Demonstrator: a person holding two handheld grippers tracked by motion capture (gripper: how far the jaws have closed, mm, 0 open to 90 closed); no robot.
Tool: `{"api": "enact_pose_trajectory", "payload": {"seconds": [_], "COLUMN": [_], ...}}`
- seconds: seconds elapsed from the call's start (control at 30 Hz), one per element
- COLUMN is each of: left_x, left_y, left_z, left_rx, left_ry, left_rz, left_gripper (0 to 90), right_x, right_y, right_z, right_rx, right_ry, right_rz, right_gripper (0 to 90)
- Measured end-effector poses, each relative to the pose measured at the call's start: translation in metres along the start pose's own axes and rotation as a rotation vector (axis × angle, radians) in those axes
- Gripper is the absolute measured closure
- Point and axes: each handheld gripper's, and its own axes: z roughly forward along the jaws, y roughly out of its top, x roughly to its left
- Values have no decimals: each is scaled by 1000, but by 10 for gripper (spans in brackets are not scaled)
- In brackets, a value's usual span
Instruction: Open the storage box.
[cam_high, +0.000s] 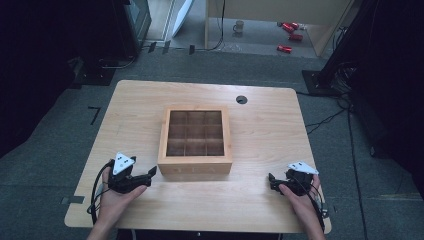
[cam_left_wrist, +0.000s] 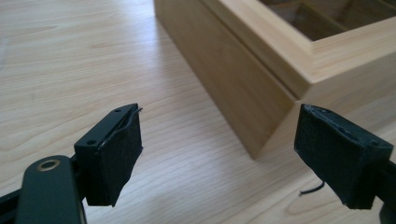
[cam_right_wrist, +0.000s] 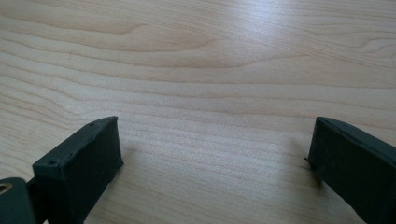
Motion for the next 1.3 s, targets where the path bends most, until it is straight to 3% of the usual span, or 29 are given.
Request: {"api": "enact_pose_trajectory", "payload": {"seconds": [0.27,0.57,0.9,1.2,1.3], "left_x": [-15,-16,-9,-7,-7], "left_y": [0,0,1,2,2], "left_z": [6,11,9,8,8], "left_rx": [6,0,-20,-18,-18], "left_ry": [-59,-114,-193,-208,-207], "left_rz": [34,27,4,2,4], "left_gripper": [297,535,642,677,682], "right_x": [0,0,0,1,2], "right_y": [0,0,0,0,3], "right_z": [0,0,0,-2,-6], "right_rx": [0,0,0,-14,-35], "right_ry": [0,0,0,-15,-1], "right_rz": [0,0,0,-19,12], "right_gripper": [21,21,21,55,68]}}
